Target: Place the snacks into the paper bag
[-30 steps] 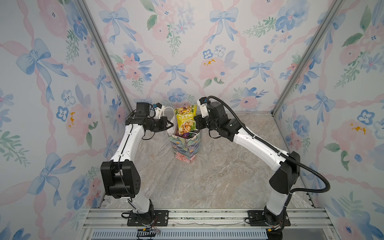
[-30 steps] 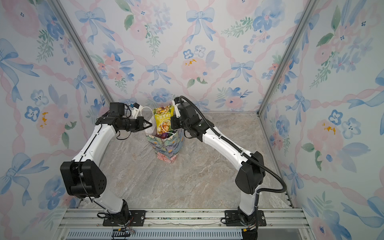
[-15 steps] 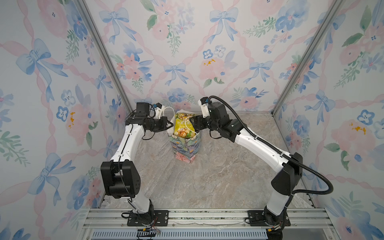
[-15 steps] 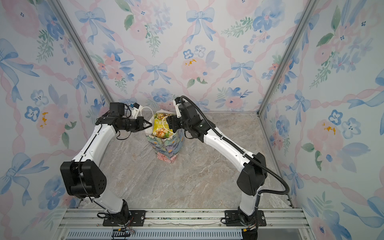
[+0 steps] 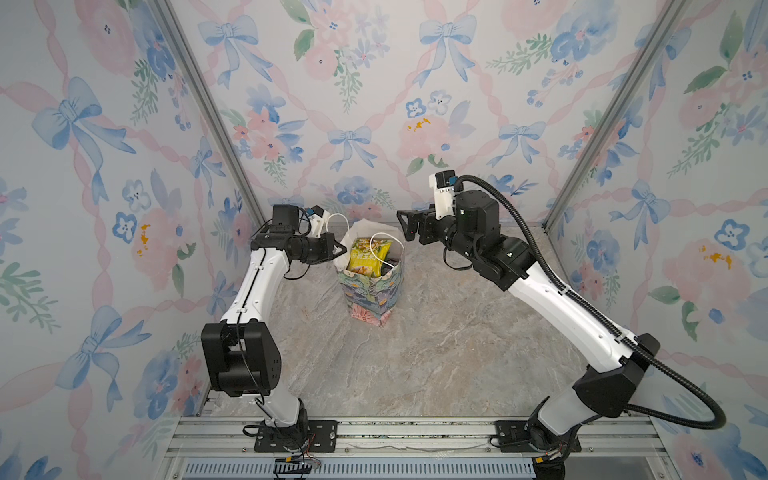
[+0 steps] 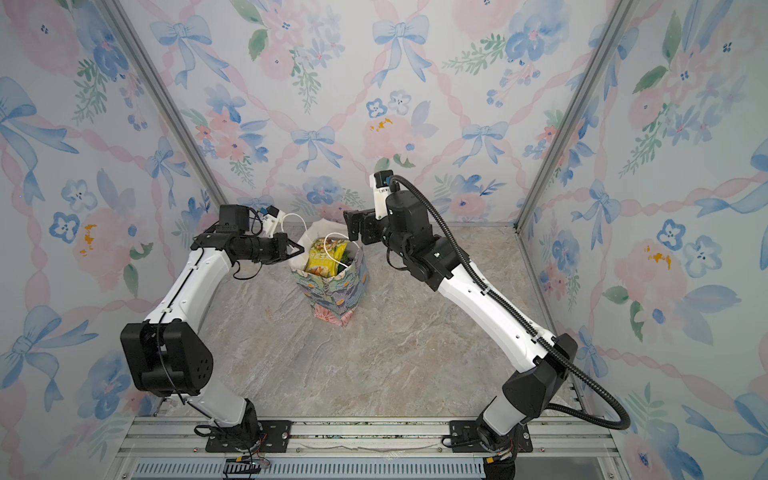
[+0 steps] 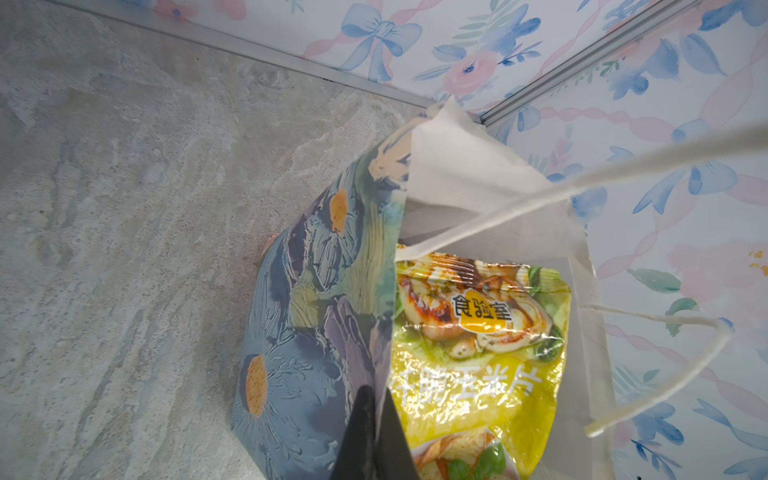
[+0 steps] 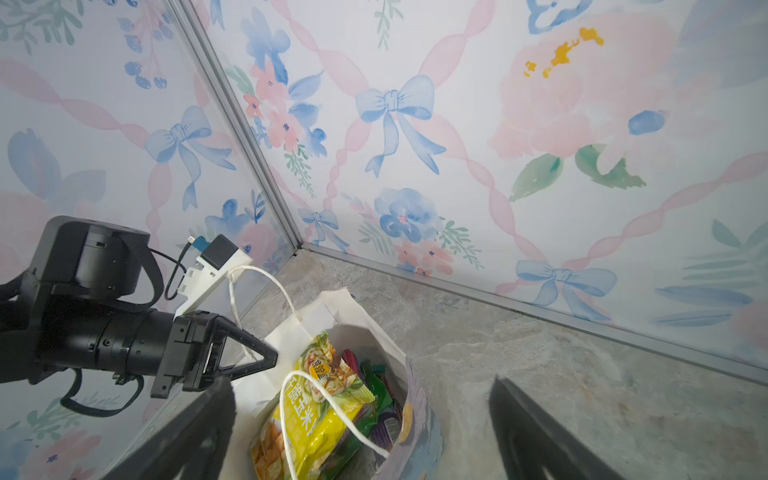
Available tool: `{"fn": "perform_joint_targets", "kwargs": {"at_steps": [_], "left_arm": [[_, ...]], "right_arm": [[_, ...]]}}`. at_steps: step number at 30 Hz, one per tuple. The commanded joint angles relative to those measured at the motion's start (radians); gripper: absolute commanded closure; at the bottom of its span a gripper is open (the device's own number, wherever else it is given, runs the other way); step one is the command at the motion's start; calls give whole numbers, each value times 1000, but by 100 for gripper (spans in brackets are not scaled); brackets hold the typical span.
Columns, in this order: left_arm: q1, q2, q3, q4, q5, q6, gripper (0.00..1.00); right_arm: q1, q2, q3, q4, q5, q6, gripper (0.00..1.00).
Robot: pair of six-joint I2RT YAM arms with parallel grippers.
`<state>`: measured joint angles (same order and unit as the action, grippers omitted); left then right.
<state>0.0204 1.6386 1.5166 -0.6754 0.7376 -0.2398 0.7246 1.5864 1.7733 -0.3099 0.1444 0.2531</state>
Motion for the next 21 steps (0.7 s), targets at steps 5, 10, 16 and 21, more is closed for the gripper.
{"fn": "perform_joint_targets", "kwargs": {"at_steps": [5, 10, 16, 21], "left_arm": [[3, -27, 0, 36, 11, 3, 76], [4, -45, 3, 36, 8, 5, 43], [4, -60, 14, 36, 2, 6, 8], [3, -76, 21, 35, -11, 2, 2]], "right_arm": [[-31, -39, -69, -16, 23, -14, 1], [-62, -91, -141, -26, 29, -1, 0], [-110, -169, -222, -21, 32, 22, 1], [-141, -221, -266, -22, 40, 28, 1]]}}
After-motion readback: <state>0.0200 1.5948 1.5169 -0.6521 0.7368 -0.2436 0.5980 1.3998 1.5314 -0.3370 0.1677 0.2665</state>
